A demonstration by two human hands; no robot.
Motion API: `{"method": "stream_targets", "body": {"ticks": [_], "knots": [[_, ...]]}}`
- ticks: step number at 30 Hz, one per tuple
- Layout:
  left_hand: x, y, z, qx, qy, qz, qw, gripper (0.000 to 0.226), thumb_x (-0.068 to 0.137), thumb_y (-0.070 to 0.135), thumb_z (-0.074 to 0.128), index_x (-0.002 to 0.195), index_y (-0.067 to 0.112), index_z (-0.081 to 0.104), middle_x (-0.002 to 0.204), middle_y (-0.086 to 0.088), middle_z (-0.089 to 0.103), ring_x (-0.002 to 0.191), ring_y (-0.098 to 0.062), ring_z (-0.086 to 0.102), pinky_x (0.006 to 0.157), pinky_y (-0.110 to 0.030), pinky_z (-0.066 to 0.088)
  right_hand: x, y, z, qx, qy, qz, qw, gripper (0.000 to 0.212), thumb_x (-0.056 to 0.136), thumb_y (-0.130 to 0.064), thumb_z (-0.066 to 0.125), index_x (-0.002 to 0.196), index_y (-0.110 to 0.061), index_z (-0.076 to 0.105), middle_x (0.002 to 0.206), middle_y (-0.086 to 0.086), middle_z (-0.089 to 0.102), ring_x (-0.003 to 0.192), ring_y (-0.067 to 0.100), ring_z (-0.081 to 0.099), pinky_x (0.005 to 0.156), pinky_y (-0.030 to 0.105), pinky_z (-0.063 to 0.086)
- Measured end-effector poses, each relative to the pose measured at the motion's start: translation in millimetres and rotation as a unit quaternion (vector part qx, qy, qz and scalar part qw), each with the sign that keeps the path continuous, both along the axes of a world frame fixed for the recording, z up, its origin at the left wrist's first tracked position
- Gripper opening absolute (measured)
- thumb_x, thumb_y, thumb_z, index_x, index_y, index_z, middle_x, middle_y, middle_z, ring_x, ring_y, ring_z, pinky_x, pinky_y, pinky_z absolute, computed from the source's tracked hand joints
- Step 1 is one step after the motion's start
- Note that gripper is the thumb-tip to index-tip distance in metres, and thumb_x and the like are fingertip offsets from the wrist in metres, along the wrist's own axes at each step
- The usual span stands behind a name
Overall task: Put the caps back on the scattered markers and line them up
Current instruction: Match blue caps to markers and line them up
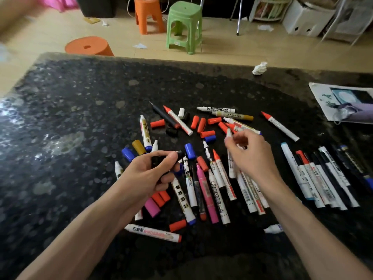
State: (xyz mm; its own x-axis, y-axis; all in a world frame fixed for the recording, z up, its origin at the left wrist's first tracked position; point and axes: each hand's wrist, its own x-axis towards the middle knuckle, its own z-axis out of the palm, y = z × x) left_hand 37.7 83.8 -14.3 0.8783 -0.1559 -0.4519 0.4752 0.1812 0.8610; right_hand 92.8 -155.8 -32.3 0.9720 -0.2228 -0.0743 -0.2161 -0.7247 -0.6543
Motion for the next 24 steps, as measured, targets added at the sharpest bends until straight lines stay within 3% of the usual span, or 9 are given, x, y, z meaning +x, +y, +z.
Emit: {"method": "stream_targets", "body": {"ticks": [2,3,5,7,8,10,13,19,24], "knots": [[1,5,0,0.026,-0.009,0.006,1.0,0.028,0.097,0.026,0.063,0.11,0.001,0.068,0.081,-0.005,0.061,0.058,-0.007,0.043,0.046,-0.015,0.033,-5,2,12,0.192,-0.006,0.039,0.981,0.018,0.104,-0.04,0.059,0.112,-0.024,0.062,0.088,-0.002,0.074,0.085,0.011,0.073,0.074,0.032,0.06],[1,7,1,0.04,-0.017,0.005,0.999,0.027,0.098,0.026,0.063,0.108,0.002,0.068,0.081,-0.004,0.061,0.058,-0.007,0.044,0.047,-0.016,0.033,-10,5,16,0.213,-0.018,0.092,0.972,0.017,0.104,-0.04,0.059,0.111,-0.026,0.061,0.083,0.001,0.073,0.077,0.012,0.073,0.07,0.036,0.062],[1,11,2,0.065,-0.031,0.003,0.997,0.025,0.098,0.027,0.064,0.107,0.005,0.07,0.08,-0.002,0.062,0.06,-0.008,0.046,0.049,-0.016,0.036,-21,12,17,0.167,-0.049,0.199,0.965,0.012,0.103,-0.042,0.059,0.109,-0.032,0.063,0.076,0.0,0.068,0.071,0.013,0.067,0.066,0.033,0.057],[1,15,3,0.092,-0.044,-0.001,0.995,0.022,0.098,0.027,0.065,0.11,0.01,0.072,0.077,0.001,0.061,0.063,-0.008,0.048,0.052,-0.018,0.039,-30,19,17,0.146,-0.056,0.261,0.953,0.013,0.103,-0.042,0.061,0.111,-0.035,0.067,0.079,-0.007,0.066,0.075,0.009,0.065,0.069,0.022,0.049],[1,16,3,0.106,-0.051,-0.005,0.993,0.02,0.098,0.026,0.065,0.111,0.014,0.073,0.075,0.002,0.059,0.064,-0.009,0.048,0.054,-0.019,0.04,-33,22,17,0.15,-0.051,0.276,0.948,0.015,0.103,-0.04,0.061,0.115,-0.036,0.069,0.085,-0.012,0.067,0.083,0.007,0.067,0.075,0.019,0.048],[0,18,2,0.13,-0.07,-0.018,0.989,0.017,0.099,0.023,0.064,0.111,0.019,0.075,0.07,0.002,0.056,0.065,-0.011,0.047,0.056,-0.02,0.04,-39,23,15,0.109,-0.068,0.302,0.945,0.021,0.103,-0.04,0.06,0.123,-0.039,0.068,0.104,-0.018,0.068,0.104,0.007,0.066,0.09,0.028,0.051],[-2,18,2,0.145,-0.087,-0.027,0.985,0.016,0.099,0.022,0.064,0.109,0.024,0.077,0.065,0.007,0.057,0.061,-0.005,0.048,0.056,-0.017,0.042,-42,22,11,0.028,-0.121,0.314,0.941,0.026,0.102,-0.041,0.06,0.127,-0.042,0.066,0.105,-0.016,0.064,0.105,0.01,0.062,0.089,0.043,0.05],[-2,19,3,0.187,-0.118,-0.041,0.974,0.014,0.095,0.028,0.07,0.105,0.032,0.079,0.07,0.011,0.067,0.064,0.001,0.056,0.061,-0.016,0.046,-41,22,9,-0.018,-0.183,0.294,0.938,0.031,0.099,-0.04,0.062,0.129,-0.042,0.069,0.096,-0.015,0.061,0.094,0.009,0.058,0.082,0.041,0.049],[-2,14,5,0.252,-0.192,-0.069,0.946,0.013,0.094,0.023,0.071,0.105,0.025,0.079,0.069,0.011,0.071,0.054,0.003,0.054,0.057,-0.01,0.042,-45,26,8,-0.073,-0.222,0.316,0.92,0.031,0.099,-0.039,0.065,0.128,-0.033,0.072,0.097,-0.014,0.064,0.09,0.011,0.059,0.078,0.041,0.048]]}}
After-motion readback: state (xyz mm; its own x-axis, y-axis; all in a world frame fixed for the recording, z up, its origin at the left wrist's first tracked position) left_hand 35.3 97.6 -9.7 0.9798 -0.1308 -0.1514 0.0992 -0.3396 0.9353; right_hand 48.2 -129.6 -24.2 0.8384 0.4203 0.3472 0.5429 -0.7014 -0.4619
